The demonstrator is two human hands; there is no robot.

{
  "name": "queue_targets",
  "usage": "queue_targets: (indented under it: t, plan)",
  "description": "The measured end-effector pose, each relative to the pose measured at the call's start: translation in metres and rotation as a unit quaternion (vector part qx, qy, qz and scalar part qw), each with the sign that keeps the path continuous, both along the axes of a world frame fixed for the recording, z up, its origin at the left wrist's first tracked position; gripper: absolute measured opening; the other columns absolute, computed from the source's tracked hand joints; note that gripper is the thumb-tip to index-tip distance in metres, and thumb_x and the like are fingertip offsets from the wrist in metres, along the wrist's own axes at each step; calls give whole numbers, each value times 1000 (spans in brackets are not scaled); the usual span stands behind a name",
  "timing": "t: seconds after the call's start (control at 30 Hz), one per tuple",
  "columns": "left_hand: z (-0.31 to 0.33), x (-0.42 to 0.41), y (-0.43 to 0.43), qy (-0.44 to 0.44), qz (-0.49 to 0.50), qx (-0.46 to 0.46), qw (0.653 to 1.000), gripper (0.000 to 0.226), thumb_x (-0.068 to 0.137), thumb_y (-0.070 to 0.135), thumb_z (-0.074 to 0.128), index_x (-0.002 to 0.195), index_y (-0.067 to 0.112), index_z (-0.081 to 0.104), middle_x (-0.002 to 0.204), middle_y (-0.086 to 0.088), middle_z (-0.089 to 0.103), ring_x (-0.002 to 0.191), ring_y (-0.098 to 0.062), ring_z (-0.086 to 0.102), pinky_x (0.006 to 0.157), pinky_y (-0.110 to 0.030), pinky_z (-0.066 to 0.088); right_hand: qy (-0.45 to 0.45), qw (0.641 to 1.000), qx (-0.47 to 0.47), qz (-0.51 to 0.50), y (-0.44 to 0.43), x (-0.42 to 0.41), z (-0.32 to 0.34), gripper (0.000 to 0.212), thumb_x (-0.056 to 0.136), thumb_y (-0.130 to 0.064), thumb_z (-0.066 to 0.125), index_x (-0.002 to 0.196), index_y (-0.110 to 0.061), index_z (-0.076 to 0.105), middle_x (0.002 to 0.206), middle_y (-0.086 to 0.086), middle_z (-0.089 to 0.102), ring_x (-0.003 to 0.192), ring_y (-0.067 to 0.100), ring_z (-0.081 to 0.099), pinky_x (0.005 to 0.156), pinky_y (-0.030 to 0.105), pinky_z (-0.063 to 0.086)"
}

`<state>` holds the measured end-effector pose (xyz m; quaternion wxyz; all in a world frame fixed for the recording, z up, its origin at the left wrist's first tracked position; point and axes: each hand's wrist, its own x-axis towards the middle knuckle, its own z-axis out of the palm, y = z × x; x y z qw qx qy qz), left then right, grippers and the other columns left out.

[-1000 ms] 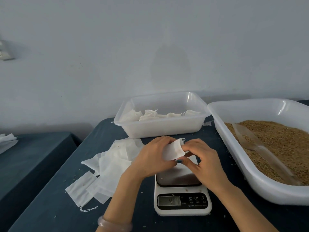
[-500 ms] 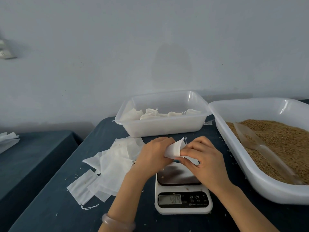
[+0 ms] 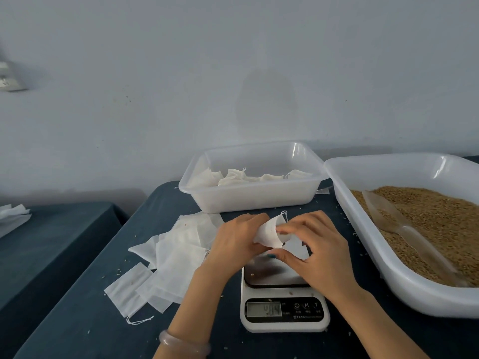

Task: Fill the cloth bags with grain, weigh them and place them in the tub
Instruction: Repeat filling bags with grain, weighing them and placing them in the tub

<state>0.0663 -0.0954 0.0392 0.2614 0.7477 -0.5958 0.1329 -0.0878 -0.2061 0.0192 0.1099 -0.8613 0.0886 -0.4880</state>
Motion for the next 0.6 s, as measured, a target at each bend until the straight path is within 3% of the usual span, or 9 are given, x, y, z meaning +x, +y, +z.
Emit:
queue_targets:
  t: [0.1,0.17,0.23,0.37,0.43,0.5,0.6]
  plan:
    - [0,4,0,43,3,-18,999,33,78,43,72,98,18,62,82,5,61,76,-20,54,61,-36,44,-66,993,88,50,12,-6,11,24,90,-41,57,101,-20,63,99,-15,59,87,0,52,70,9,39]
    - [-1,6,0,74,6,-33,997,35,78,47,72,97,19,63,84,4,64,79,-21,56,65,-38,47,-73,992,100,23,18,-8,19,17,90,-31,51,101,-22,60,98,-16,58,85,-1,51,69,8,39]
    - [-4,8,-2,91,22,-36,995,33,78,46,76,94,20,61,81,6,63,77,-20,56,65,-38,47,-25,996,79,-33,18,-10,30,17,88,-28,49,102,-24,58,99,-16,58,89,1,51,70,10,40]
    - [-9,11,-4,102,48,-23,993,34,77,53,75,93,29,58,76,14,58,73,-11,50,60,-26,40,146,980,57,-124,-16,-22,58,28,91,-26,55,119,-23,57,116,-6,60,112,15,48,88,28,41]
    - [-11,13,-3,108,46,-11,993,36,78,55,74,99,31,59,80,15,59,75,-12,51,64,-29,44,259,945,79,-183,-46,-36,71,36,95,-31,52,129,-21,51,128,-1,55,120,21,45,92,34,41]
    - [-12,15,-3,116,52,-3,992,36,78,54,74,102,31,60,83,14,62,77,-12,54,67,-31,46,395,879,121,-235,-75,-50,83,40,98,-42,46,131,-18,47,130,6,52,120,26,46,92,38,43]
    - [-15,19,-2,131,54,-14,990,29,76,52,75,88,36,54,76,17,60,72,-5,52,59,-18,40,510,794,177,-279,-111,-69,98,37,103,-42,36,110,-10,52,95,4,57,86,19,56,68,28,44]
